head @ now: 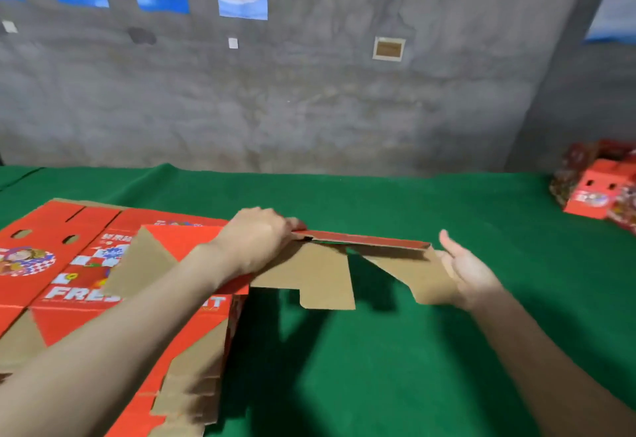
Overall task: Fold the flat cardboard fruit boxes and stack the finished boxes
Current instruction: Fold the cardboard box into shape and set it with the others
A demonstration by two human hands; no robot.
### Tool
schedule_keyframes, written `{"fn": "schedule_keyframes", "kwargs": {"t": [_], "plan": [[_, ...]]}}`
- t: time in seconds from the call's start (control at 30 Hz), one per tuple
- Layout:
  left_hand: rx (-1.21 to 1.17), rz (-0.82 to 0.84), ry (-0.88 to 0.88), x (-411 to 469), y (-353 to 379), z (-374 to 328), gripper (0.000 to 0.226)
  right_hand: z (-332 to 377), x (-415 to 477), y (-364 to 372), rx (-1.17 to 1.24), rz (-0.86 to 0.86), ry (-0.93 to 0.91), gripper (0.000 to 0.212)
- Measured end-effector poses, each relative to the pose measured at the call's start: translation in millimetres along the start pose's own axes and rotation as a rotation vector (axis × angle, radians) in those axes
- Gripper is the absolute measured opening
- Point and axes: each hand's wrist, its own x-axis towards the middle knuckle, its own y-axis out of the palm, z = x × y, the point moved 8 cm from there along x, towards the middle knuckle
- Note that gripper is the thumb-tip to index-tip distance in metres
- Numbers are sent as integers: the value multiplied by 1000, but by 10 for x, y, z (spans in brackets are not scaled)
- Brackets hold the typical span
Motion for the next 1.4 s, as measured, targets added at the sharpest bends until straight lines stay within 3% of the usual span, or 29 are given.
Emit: {"fn": "schedule_keyframes", "kwargs": {"t": [0.1,0.17,0.23,0.3,0.37,0.47,0.57,0.67,0.77,0.9,1.0,1.1,1.23,1.3,1.4], "plan": [[-18,-61,-12,416,-193,-204,31,255,-190,-237,309,86,-155,52],[-37,-56,-50,655,-226,-337,29,352,-284,-390,243,70,-348,36],[-62,-34,-113,846,-248,-437,29,496,-432,-471,-161,-5,-667,31],[-106,-4,-153,989,-266,-549,30,646,-630,-351,-747,-67,-1048,57],[-169,41,-163,1080,-277,-700,30,659,-672,-146,-1102,38,-1156,78],[-328,137,-164,1160,-252,-922,32,868,-635,-144,-1197,116,-1184,84],[-525,253,-183,1176,-140,-1077,39,1107,-642,-154,-1335,143,-1214,63],[-655,391,-209,1069,87,-1185,34,1173,-612,-143,-1566,208,-1208,55],[-635,494,-249,970,302,-1211,29,1002,-467,-219,-1624,316,-1025,36],[-597,517,-277,1030,373,-1289,30,802,-325,-278,-1602,380,-863,54],[-623,669,-239,1018,446,-1376,24,772,-310,-294,-1508,397,-833,10],[-745,807,-291,931,448,-1307,24,719,-281,-381,-1543,425,-681,40],[-508,734,-347,919,341,-860,30,858,-335,-480,-1443,468,-660,16],[-563,661,-421,897,325,-603,36,958,-362,-578,-1362,407,-697,8],[-665,549,-497,863,320,-445,35,1025,-371,-676,-1236,245,-750,33]]}}
